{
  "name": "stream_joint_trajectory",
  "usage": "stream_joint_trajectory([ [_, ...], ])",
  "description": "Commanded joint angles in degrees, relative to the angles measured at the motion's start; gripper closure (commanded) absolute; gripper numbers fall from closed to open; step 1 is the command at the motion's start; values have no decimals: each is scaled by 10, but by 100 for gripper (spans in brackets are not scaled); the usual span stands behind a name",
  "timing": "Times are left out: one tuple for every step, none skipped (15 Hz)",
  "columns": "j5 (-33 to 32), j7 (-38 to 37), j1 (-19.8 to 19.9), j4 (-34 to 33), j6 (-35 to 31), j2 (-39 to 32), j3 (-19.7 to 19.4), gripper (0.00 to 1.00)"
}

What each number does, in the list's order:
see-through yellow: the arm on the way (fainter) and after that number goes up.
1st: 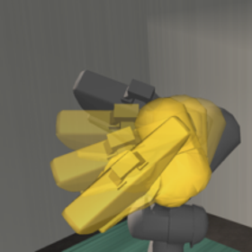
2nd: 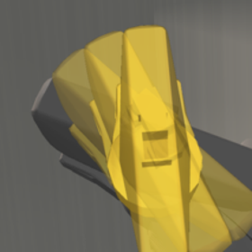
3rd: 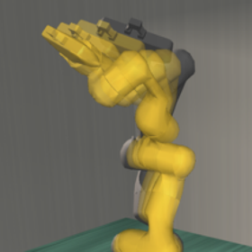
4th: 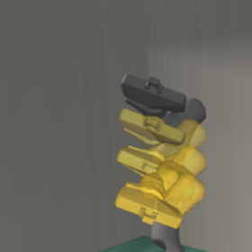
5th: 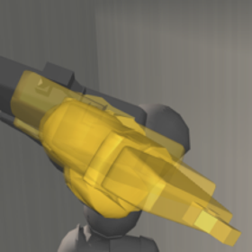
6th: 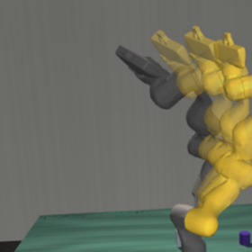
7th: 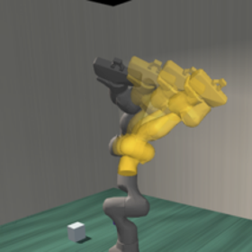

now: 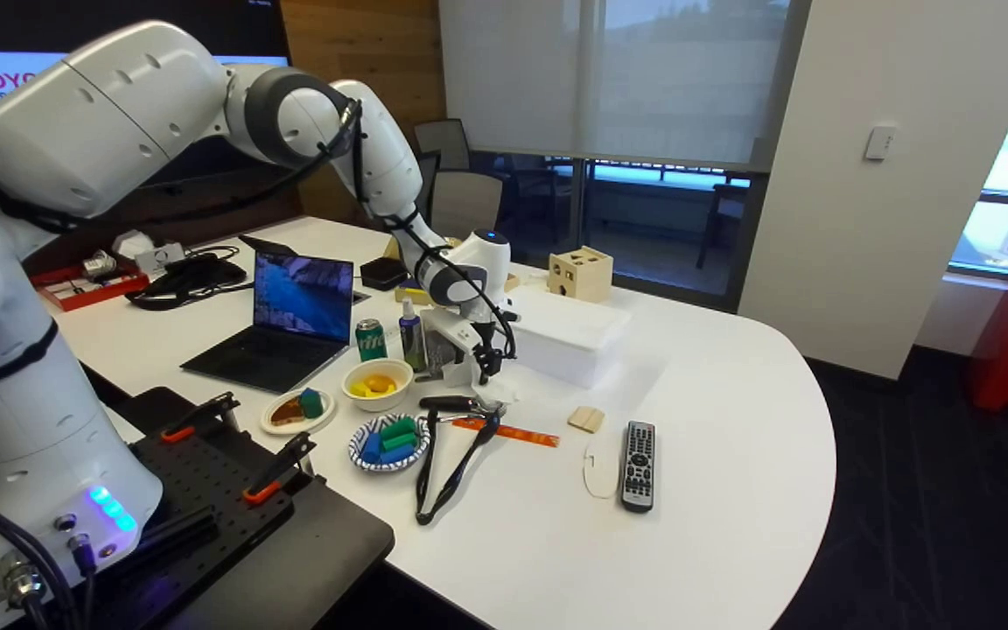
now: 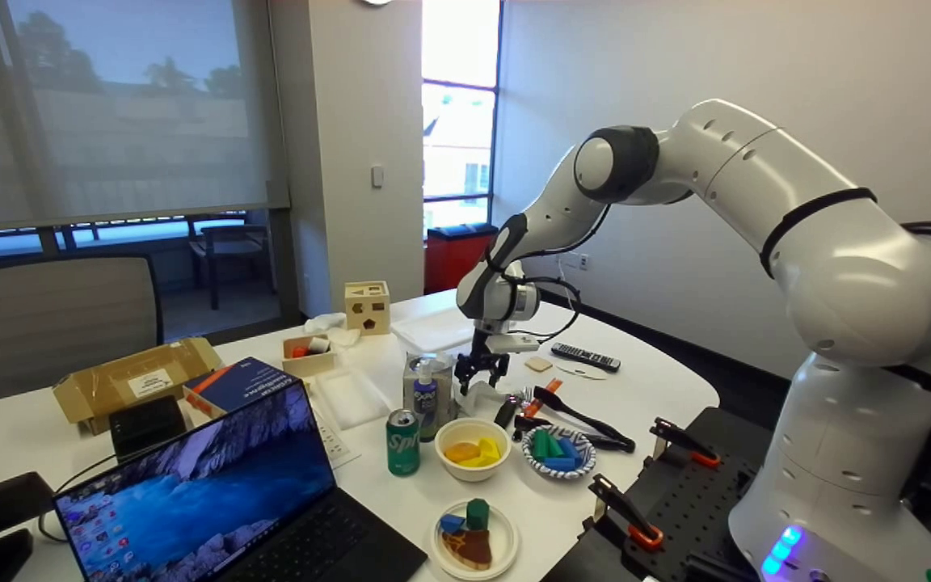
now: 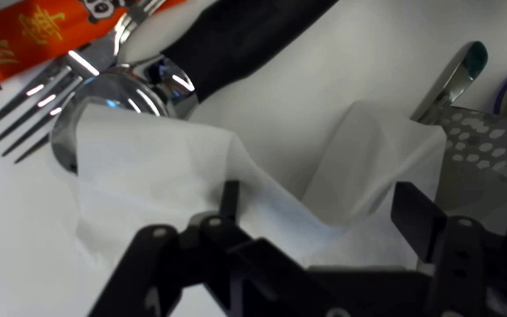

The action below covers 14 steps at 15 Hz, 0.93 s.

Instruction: Use the white napkin to wipe the laptop screen.

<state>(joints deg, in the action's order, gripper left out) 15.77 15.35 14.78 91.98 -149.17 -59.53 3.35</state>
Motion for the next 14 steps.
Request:
stream_joint_trajectory([
  [-16,-19,8,-36,22,-24,5,44],
  [-17,-20,8,-39,22,-27,3,51],
  [-17,-21,7,-39,20,-27,3,58],
  [-18,-21,7,-41,20,-29,2,66],
  [-18,-22,8,-42,20,-29,2,73],
  [-18,-22,8,-42,21,-29,2,82],
  [-18,-21,11,-42,22,-28,2,88],
  [-17,-21,12,-41,22,-27,3,97],
  [-17,-20,14,-35,27,-20,3,100],
  [-18,-24,12,-31,30,-15,0,100],
  [-18,-29,12,-22,40,-4,-4,100],
  [-19,-41,7,-12,49,8,-11,100],
  [-19,-54,5,2,62,25,-16,100],
  [-21,-67,1,15,70,41,-22,100],
])
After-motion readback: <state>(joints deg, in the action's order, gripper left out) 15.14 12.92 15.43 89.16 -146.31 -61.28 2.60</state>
